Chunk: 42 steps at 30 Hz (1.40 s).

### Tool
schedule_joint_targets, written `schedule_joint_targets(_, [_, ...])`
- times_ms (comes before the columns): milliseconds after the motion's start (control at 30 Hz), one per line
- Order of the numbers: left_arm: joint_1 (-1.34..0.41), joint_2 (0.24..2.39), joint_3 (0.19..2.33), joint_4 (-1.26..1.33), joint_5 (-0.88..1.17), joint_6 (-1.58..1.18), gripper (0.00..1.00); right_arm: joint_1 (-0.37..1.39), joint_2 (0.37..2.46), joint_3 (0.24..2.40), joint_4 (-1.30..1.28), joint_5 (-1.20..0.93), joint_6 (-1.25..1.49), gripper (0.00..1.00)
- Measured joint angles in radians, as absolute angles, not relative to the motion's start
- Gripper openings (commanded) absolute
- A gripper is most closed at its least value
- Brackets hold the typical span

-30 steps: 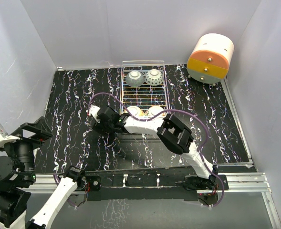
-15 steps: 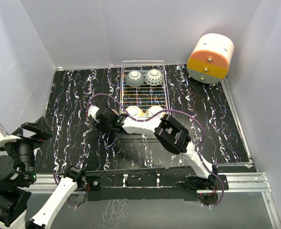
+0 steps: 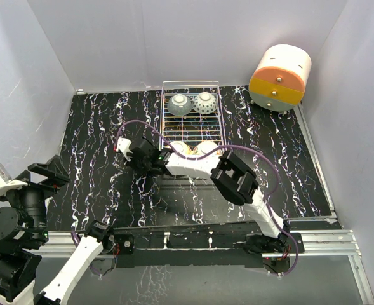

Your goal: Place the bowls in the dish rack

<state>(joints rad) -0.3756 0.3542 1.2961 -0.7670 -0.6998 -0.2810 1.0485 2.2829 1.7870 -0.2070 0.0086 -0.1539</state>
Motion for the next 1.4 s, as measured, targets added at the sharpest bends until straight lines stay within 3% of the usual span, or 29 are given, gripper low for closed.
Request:
schedule_joint_targets(267, [-0.376,0.354,1.296,-0.772,-0.704,-0.281,0.97,1.011,2.081,1.571,-0.073,-0.395,0.063,0.08])
schedule_joint_targets(400, [-0.376,0.354,1.296,-0.772,-0.707,-0.281,0.97,0.907,1.967,1.455,0.158,-0.629,0.258,0.09])
schedule_joint_targets(600, [-0.377,0.354,1.296,-0.771,-0.706,-0.281,0.97,0.699,1.874,1.306,0.612,-0.792,0.643,0.09])
schedule_joint_targets(833, [-0.377,0.354,1.296,-0.771,-0.698,-0.286,0.97,0.530,1.923,1.287,0.939,-0.805,0.943,0.10])
schedule_joint_targets(1067, [-0.377,0.354,1.309,-0.776,-0.696,-0.290,0.97,0.471,2.128,1.313,1.116,-0.721,1.159,0.11])
schedule_joint_targets(1400, [-0.377,0.356,1.317,-0.776,-0.697,-0.287,0.97,0.446,2.247,1.292,1.124,-0.530,1.265,0.13])
